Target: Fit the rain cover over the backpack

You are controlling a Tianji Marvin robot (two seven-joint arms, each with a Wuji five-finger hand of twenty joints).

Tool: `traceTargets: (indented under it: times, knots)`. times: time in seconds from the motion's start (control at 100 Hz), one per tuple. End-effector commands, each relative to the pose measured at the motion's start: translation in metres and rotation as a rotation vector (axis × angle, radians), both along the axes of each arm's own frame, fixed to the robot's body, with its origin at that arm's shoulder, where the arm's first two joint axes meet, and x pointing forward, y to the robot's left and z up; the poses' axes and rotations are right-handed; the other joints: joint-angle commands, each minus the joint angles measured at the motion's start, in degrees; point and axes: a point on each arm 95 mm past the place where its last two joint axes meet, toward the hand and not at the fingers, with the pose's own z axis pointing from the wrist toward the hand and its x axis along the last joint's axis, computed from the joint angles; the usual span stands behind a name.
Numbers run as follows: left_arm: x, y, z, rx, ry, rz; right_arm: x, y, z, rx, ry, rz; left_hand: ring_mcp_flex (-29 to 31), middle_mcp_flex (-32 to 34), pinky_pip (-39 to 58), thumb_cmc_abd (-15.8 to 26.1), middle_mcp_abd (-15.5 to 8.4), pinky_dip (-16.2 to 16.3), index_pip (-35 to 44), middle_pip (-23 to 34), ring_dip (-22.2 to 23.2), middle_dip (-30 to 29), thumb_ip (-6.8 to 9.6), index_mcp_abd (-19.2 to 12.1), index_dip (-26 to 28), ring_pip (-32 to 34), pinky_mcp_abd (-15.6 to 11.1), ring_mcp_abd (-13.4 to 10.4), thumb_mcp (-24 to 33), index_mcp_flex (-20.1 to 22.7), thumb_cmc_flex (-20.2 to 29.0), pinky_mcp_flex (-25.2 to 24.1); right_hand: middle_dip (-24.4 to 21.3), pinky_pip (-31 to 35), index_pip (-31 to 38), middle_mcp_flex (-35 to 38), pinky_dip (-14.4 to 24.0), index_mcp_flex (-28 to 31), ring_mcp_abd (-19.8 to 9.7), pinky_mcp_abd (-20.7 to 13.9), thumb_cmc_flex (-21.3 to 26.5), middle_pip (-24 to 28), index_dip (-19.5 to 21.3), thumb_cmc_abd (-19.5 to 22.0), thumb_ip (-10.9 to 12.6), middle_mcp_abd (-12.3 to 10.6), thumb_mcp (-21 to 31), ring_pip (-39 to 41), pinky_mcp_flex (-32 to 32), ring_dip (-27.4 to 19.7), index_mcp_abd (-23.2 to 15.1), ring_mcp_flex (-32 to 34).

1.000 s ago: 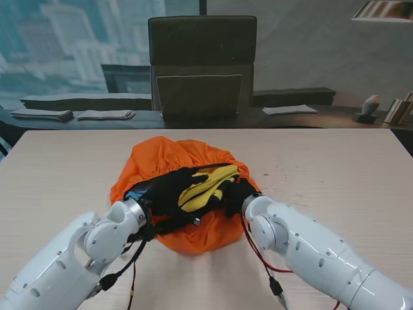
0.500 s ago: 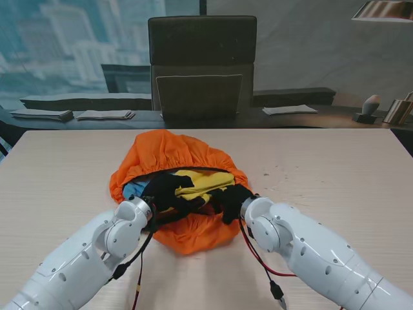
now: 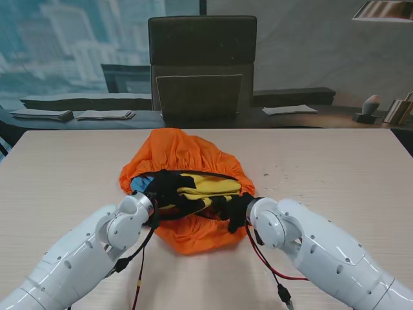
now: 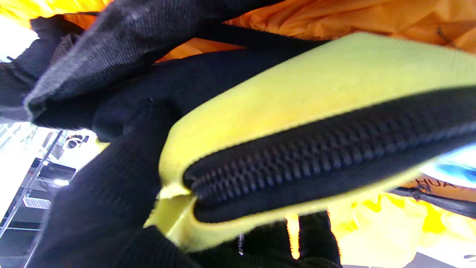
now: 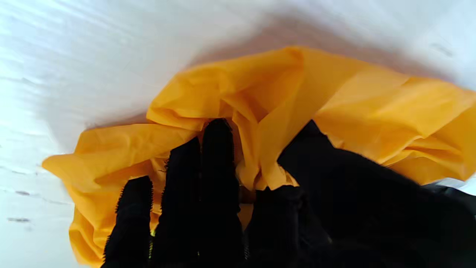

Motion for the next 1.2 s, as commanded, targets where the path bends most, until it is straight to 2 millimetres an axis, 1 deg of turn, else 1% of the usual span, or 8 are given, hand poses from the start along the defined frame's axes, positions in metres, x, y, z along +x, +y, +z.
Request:
traceTargets:
  times: [0.0,0.05,0.14,0.26,0.37,0.7,0.8,1.19]
  knots:
    - [0.004,0.002,-0.001,0.036,0.013,-0.018,-0.003,-0.008,-0.004,-0.008,0.022,0.023,0.98,1.36,1.83,2.68,-1.22,1.38,6.47,0.27,0.99,1.25,-0.51,-3.15,3.32,1.27,-1.28,-1.1,3.56,4.37,4.23,-0.89,-8.23,-1.23,2.61,5.55,-0.6,1.31,-1.33,-0.58,2.1,-4.24,3.09,1.89,2.14,-0.44,-1.63,-4.88,-0.88,-2.72,-2.27,4.22]
    - [0.006,0.004,-0.004,0.066,0.022,-0.029,-0.003,-0.01,-0.005,0.009,0.021,0.037,0.93,1.32,1.81,2.66,-1.33,1.37,6.48,0.33,1.01,1.4,-0.54,-3.11,3.49,1.27,-1.5,-1.45,3.71,4.36,4.1,-0.95,-10.37,-0.76,2.81,15.02,-1.05,1.93,-1.32,0.58,1.71,-2.59,3.18,0.62,2.03,-0.33,-0.33,-6.48,1.15,-4.03,-2.77,10.74]
    - [0.009,0.005,-0.009,0.084,0.045,-0.036,-0.004,-0.013,-0.006,0.051,0.028,0.027,0.58,1.52,1.71,2.32,-1.86,1.34,6.43,0.4,1.11,1.51,-0.49,-2.59,3.6,1.27,-1.76,-0.04,4.21,4.63,4.12,-1.15,-3.23,0.89,3.3,23.25,-1.58,3.18,-1.6,2.19,1.26,6.87,1.75,-2.56,1.6,0.78,2.82,-1.23,3.69,-2.57,-2.95,19.29]
    - [0.013,0.003,-0.014,0.101,0.068,-0.053,-0.004,-0.015,-0.002,0.102,0.038,0.018,0.74,1.67,1.5,2.14,-2.03,1.24,6.21,0.33,1.19,1.45,-0.53,-2.55,3.53,1.43,-2.41,-1.13,4.5,4.98,3.87,-1.47,6.92,1.76,3.39,25.42,-1.48,3.24,-1.15,2.52,1.16,15.25,0.93,-3.48,1.46,1.63,3.34,9.88,5.24,3.45,-2.92,22.57]
    - [0.016,0.005,-0.015,0.147,0.07,-0.078,-0.004,-0.019,0.007,0.102,0.028,0.049,1.26,1.8,1.57,2.22,-2.35,1.26,5.91,0.33,1.02,1.44,-0.61,-2.59,3.33,1.23,-2.59,-2.19,4.57,5.0,3.51,-1.38,10.64,2.9,3.09,26.55,-0.94,3.22,-0.78,2.8,0.15,18.76,0.57,-3.52,1.51,1.3,2.99,14.14,6.85,6.24,-3.91,23.98]
    - [0.023,0.012,-0.022,0.207,0.091,-0.04,-0.012,-0.024,0.046,0.099,-0.1,0.202,2.12,2.88,1.9,1.56,-1.04,1.39,5.67,0.55,1.29,1.2,-0.46,-0.71,2.11,1.89,-2.02,-0.13,5.61,5.72,2.86,-0.91,13.06,3.82,2.77,28.34,-0.36,4.05,-0.85,3.6,-0.56,21.2,-0.49,-4.69,1.42,1.56,3.78,16.54,9.41,8.46,-4.1,26.06]
    - [0.026,0.009,-0.022,0.173,0.101,-0.011,-0.017,-0.018,0.052,0.176,-0.185,0.253,4.33,4.7,2.31,1.03,-0.17,1.62,5.58,0.83,1.68,0.66,-0.56,0.01,-0.01,3.17,0.63,0.9,6.59,6.51,1.46,-0.17,12.97,3.65,2.89,27.54,-0.35,3.84,-0.87,3.99,-0.28,20.48,-0.35,-4.53,1.36,1.09,3.79,15.63,9.59,8.34,-4.5,25.17]
    - [0.026,-0.004,-0.017,-0.164,0.239,0.11,-0.023,0.015,0.035,0.475,-0.429,0.278,11.69,10.79,4.48,-3.0,2.34,2.88,6.19,4.01,2.59,-3.94,-1.25,2.39,-8.41,6.19,2.76,3.26,8.32,10.99,-0.13,2.29,12.28,4.93,3.49,26.17,0.49,3.13,-0.92,5.18,-0.21,19.16,0.62,-4.62,1.22,0.38,4.6,14.66,10.76,7.42,-6.02,23.33]
